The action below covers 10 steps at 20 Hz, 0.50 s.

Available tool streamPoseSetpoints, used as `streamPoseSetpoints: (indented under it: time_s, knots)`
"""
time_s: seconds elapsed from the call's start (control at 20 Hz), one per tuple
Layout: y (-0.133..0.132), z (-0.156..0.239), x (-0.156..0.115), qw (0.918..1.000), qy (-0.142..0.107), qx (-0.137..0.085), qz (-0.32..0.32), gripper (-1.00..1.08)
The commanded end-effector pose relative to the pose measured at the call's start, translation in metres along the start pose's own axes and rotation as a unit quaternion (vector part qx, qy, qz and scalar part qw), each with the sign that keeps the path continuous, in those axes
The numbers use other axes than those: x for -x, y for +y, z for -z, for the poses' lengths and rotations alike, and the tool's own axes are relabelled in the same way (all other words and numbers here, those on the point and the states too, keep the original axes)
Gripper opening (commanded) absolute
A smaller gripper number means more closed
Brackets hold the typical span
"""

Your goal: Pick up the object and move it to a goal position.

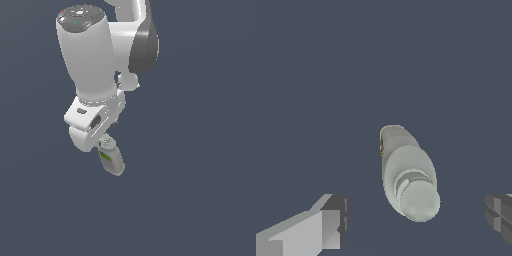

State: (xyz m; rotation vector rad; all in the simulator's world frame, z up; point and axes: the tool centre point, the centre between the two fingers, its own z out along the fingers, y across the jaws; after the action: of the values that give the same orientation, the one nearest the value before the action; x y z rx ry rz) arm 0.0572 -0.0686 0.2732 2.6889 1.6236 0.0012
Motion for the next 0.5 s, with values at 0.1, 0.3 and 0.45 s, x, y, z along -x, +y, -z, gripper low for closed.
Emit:
streamPoseSetpoints:
  time_s: [0.1, 0.3, 0.45]
  knots:
    - [-0.001, -0.020, 0.000, 1.0000, 0.000, 0.000, 0.001, 1.00]
    - [-0.001, -0.037, 0.000, 1.0000, 0.000, 0.000, 0.002, 1.00]
    - [0.000, -0.042, 0.000, 1.0000, 0.000, 0.000, 0.002, 1.00]
